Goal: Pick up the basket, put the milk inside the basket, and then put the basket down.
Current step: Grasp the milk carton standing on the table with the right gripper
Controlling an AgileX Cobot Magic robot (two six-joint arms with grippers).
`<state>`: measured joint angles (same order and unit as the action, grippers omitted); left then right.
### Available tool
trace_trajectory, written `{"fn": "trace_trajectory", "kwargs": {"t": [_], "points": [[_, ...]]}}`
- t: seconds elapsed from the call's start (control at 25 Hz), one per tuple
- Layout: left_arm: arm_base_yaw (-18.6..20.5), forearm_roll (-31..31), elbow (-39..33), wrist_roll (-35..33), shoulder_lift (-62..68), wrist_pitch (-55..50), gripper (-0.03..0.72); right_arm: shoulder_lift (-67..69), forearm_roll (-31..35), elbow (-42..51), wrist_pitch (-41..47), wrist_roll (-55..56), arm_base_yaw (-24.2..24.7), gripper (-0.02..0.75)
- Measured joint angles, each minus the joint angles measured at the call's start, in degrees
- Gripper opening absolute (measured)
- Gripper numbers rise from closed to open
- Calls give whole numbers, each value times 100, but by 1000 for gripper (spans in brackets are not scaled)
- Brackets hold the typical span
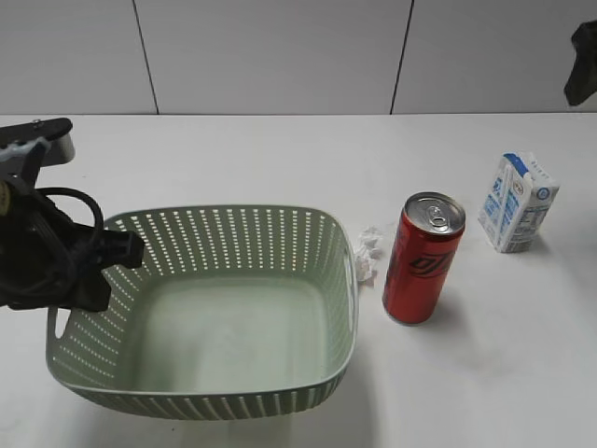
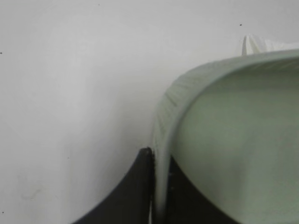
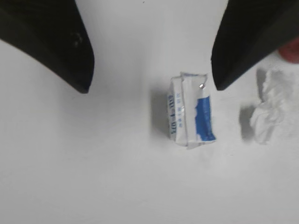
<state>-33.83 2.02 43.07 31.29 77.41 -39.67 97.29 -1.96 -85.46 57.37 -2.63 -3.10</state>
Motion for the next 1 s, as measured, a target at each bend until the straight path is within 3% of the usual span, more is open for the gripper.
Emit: {"fn": "trace_trajectory", "kwargs": {"t": [0.16, 0.64, 1.0], "points": [[0, 0, 0, -12, 0, -49, 6, -1025, 276, 679, 37, -189, 0, 613], [0, 0, 0, -22, 0, -334, 6, -4904, 559, 4159, -500, -307, 0, 596], [0, 0, 0, -22, 0, -443, 6, -7486, 637, 5481, -500, -313, 0, 592]]}}
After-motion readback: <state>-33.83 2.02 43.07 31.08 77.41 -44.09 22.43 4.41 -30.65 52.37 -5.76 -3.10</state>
